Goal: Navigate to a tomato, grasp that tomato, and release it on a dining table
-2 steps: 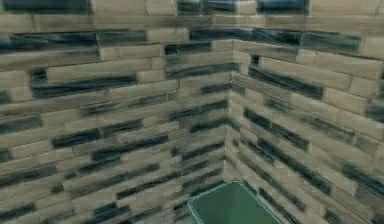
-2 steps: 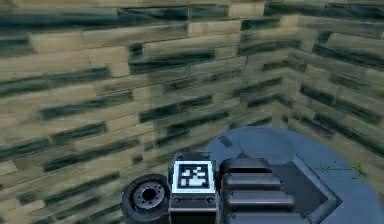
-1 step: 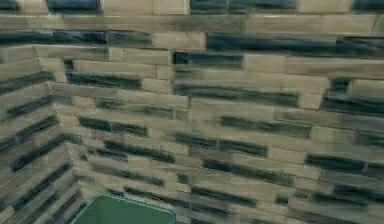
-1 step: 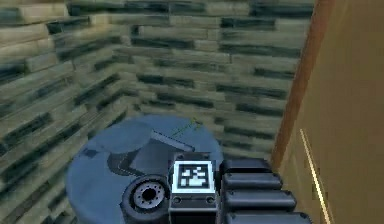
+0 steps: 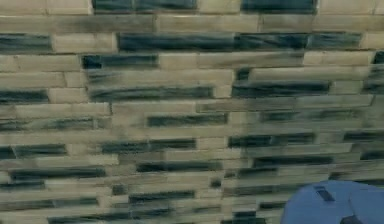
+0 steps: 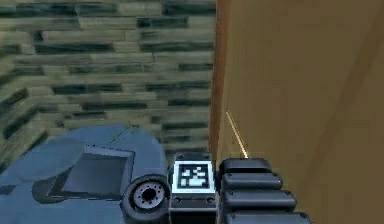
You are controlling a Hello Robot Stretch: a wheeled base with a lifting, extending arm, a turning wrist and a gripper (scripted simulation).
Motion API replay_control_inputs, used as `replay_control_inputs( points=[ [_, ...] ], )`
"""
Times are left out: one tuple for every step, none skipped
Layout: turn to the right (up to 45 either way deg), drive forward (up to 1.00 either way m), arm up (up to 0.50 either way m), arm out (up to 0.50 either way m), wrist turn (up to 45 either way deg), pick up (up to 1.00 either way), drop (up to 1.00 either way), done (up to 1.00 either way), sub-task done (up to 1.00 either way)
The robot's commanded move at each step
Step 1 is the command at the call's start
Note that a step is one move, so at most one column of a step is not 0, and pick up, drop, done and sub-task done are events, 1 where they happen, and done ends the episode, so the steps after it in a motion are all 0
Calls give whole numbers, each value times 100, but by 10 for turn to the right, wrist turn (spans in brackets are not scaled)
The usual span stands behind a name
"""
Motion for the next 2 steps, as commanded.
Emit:
replay_control_inputs(
  points=[
    [0, 40, 0, 0, 0, 0, 0, 0, 0],
    [-90, 0, 0, 0, 0, 0, 0, 0, 0]
  ],
)
